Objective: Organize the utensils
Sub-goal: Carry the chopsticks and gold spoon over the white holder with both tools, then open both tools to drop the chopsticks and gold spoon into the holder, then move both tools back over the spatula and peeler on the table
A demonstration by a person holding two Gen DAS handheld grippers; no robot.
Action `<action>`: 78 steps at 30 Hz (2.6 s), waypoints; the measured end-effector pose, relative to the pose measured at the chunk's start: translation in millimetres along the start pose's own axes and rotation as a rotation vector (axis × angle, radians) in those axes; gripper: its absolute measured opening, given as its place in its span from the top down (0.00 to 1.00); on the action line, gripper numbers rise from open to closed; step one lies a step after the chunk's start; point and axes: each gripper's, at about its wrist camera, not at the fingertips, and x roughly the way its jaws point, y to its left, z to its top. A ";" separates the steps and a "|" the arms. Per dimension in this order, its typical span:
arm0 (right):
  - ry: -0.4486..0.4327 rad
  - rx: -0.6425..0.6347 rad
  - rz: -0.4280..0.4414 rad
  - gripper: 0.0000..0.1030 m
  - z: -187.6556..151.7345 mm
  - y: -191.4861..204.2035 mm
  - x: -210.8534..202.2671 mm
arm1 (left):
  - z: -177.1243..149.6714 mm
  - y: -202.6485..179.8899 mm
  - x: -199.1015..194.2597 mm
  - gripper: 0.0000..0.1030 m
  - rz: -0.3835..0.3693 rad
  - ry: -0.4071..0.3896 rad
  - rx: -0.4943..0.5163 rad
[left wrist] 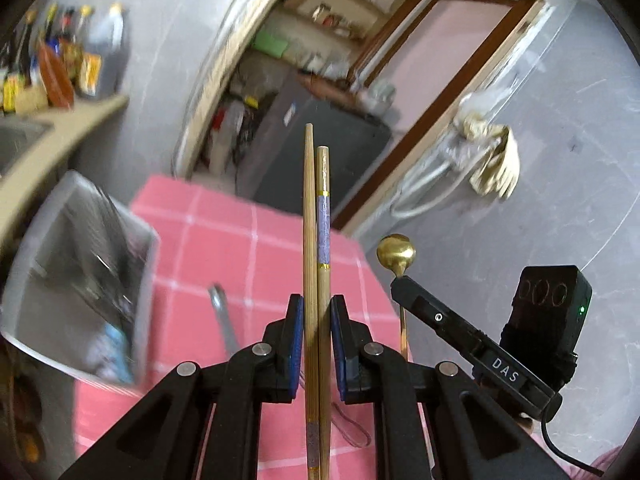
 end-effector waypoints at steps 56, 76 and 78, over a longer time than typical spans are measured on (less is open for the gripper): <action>-0.081 -0.187 0.003 0.77 -51.2 81.8 88.8 | 11.0 91.8 -59.9 0.79 0.112 -0.261 0.121; -0.283 -0.208 -0.315 0.01 -7.1 43.0 -60.3 | -16.3 5.5 -70.8 0.04 0.209 -0.399 0.157; -0.285 -0.207 -0.348 0.01 -6.7 33.6 -76.0 | -23.3 -6.9 -64.5 0.01 0.210 -0.402 0.165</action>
